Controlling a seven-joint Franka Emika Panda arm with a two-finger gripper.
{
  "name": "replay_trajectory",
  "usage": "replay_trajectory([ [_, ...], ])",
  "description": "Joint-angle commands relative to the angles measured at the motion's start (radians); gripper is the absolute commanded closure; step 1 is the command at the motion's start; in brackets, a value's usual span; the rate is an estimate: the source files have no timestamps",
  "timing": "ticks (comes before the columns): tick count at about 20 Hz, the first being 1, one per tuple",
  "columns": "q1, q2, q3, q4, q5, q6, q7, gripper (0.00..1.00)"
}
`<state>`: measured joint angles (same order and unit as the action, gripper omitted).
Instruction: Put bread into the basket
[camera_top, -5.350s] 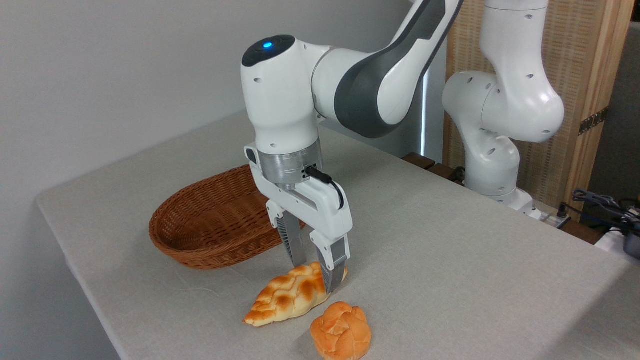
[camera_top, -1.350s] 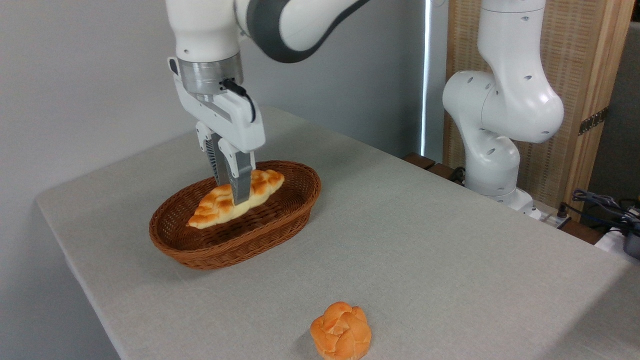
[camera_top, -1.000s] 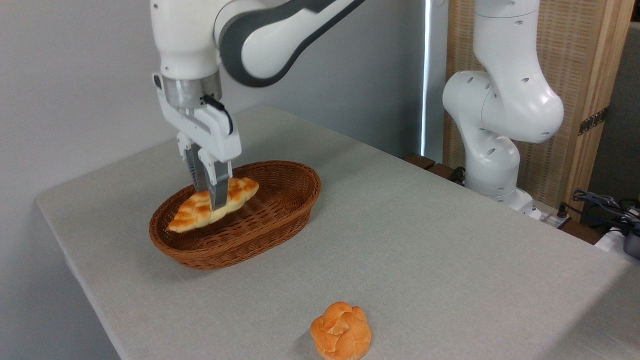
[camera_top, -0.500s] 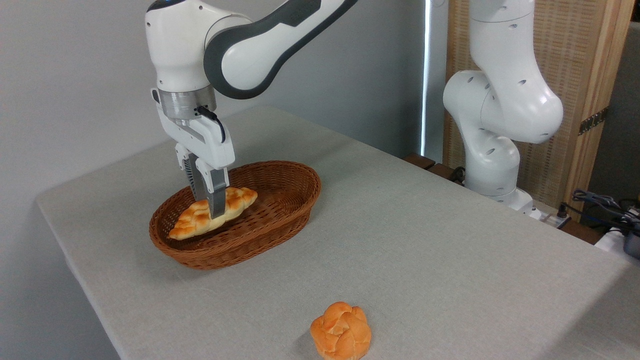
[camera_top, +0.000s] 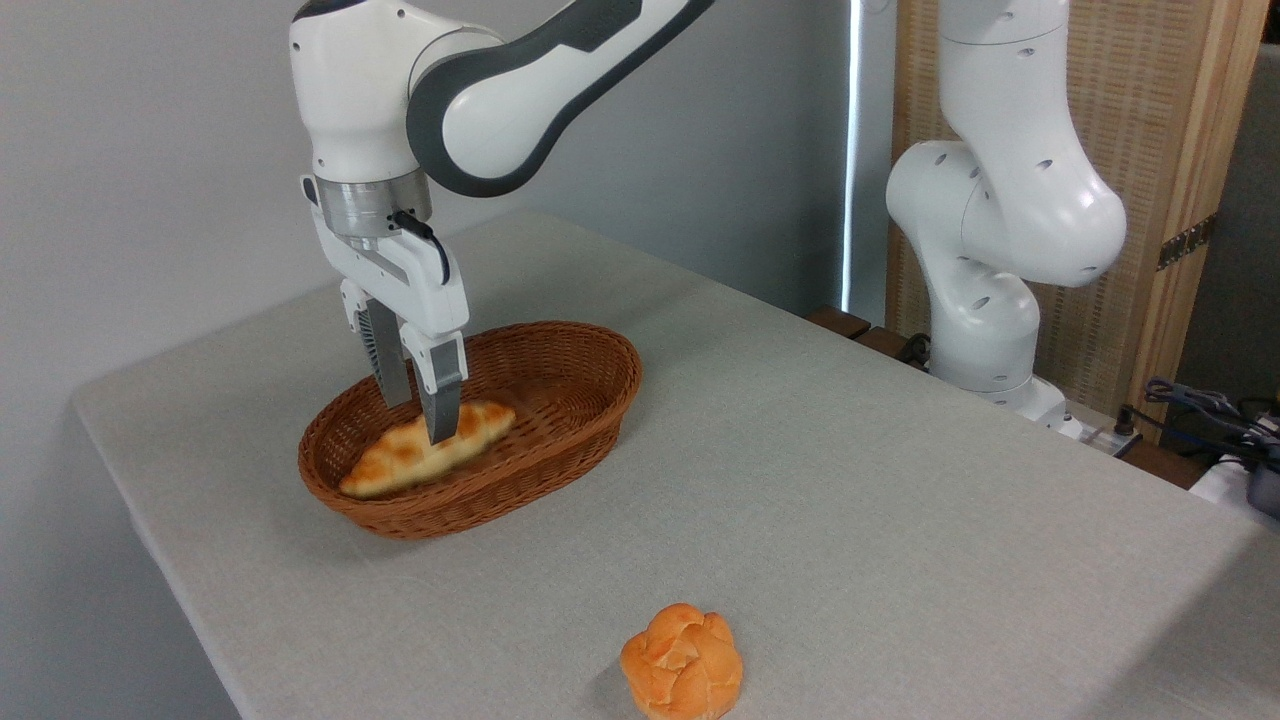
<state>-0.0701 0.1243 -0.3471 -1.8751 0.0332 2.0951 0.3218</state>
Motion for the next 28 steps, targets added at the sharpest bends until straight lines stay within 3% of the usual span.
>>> replay_trajectory([
  [1, -0.004, -0.006, 0.008, 0.007, 0.008, -0.004, -0.013, 0.00],
  [6, 0.000, -0.009, 0.017, 0.037, 0.002, -0.036, -0.010, 0.00],
  [10, 0.004, -0.012, 0.056, 0.114, -0.007, -0.150, 0.028, 0.00],
  [16, -0.002, -0.066, 0.195, 0.191, -0.108, -0.297, 0.235, 0.00],
  [22, -0.007, -0.135, 0.325, 0.202, -0.113, -0.415, 0.445, 0.00],
  [28, -0.005, -0.140, 0.356, 0.255, -0.104, -0.487, 0.459, 0.00],
])
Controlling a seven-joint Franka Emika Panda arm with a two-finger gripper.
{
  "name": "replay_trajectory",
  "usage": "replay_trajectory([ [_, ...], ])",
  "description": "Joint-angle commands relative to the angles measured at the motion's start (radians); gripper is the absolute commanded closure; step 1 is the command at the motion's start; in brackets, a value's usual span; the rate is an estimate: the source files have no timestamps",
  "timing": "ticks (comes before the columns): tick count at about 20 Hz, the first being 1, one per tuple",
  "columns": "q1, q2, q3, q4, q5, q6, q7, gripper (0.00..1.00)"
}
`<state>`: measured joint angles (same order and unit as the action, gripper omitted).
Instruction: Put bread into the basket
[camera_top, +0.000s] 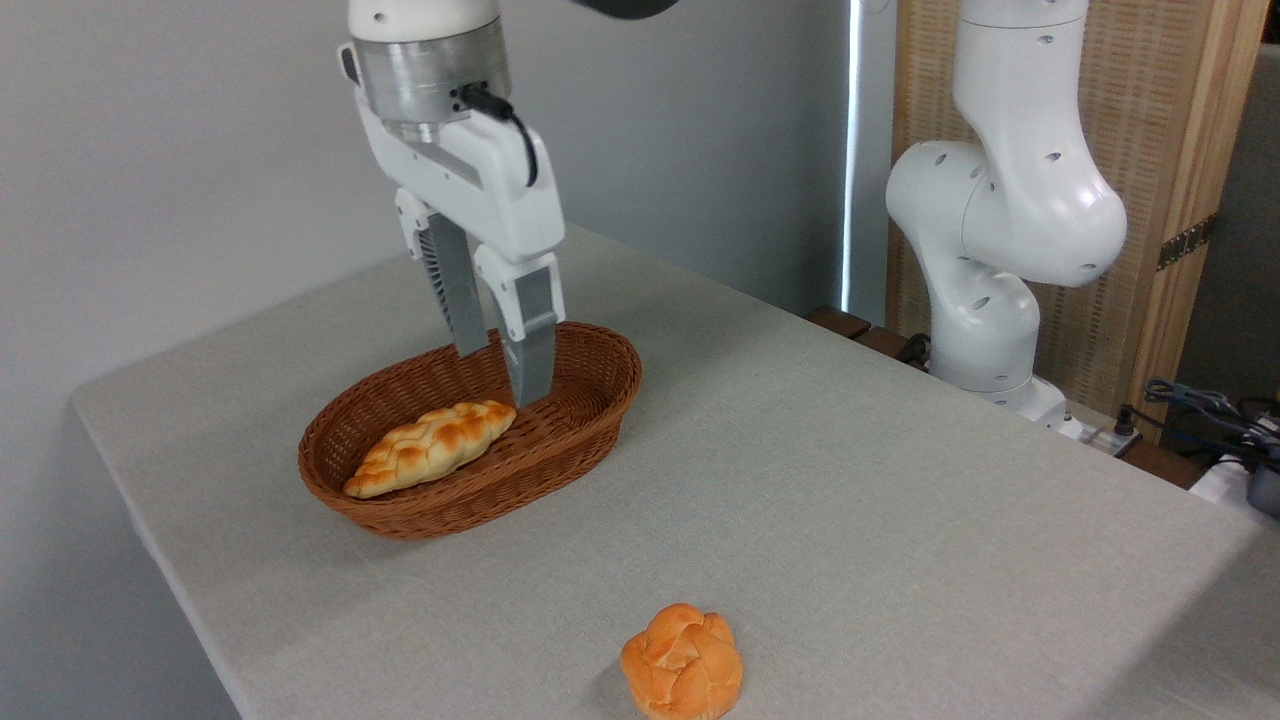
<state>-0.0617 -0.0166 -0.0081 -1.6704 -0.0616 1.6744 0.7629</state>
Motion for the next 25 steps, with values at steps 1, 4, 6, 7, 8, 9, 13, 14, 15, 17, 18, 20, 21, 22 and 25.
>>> replay_trajectory([
  [1, -0.013, 0.003, 0.020, 0.057, -0.006, -0.077, 0.019, 0.00],
  [4, -0.006, 0.006, 0.037, 0.061, -0.009, -0.088, 0.026, 0.00],
  [6, -0.004, 0.010, 0.039, 0.064, -0.007, -0.087, 0.026, 0.00],
  [7, -0.004, 0.018, 0.039, 0.073, -0.009, -0.087, 0.024, 0.00],
  [8, -0.004, 0.020, 0.039, 0.077, -0.009, -0.087, 0.024, 0.00],
  [9, -0.003, 0.020, 0.031, 0.077, -0.006, -0.087, 0.024, 0.00],
  [13, -0.003, 0.012, 0.031, 0.077, -0.007, -0.082, 0.024, 0.00],
  [14, -0.003, 0.010, 0.033, 0.075, -0.009, -0.082, 0.024, 0.00],
  [15, -0.003, 0.010, 0.034, 0.075, -0.009, -0.082, 0.021, 0.00],
  [17, -0.003, 0.010, 0.036, 0.075, -0.014, -0.082, 0.021, 0.00],
  [18, -0.001, 0.010, 0.037, 0.075, -0.014, -0.079, 0.021, 0.00],
  [20, -0.003, 0.010, 0.037, 0.075, -0.014, -0.079, 0.019, 0.00],
  [21, -0.003, 0.010, 0.037, 0.075, -0.014, -0.078, 0.019, 0.00],
  [22, -0.003, 0.010, 0.037, 0.075, -0.012, -0.078, 0.019, 0.00],
  [25, -0.001, 0.010, 0.037, 0.075, -0.010, -0.079, 0.018, 0.00],
])
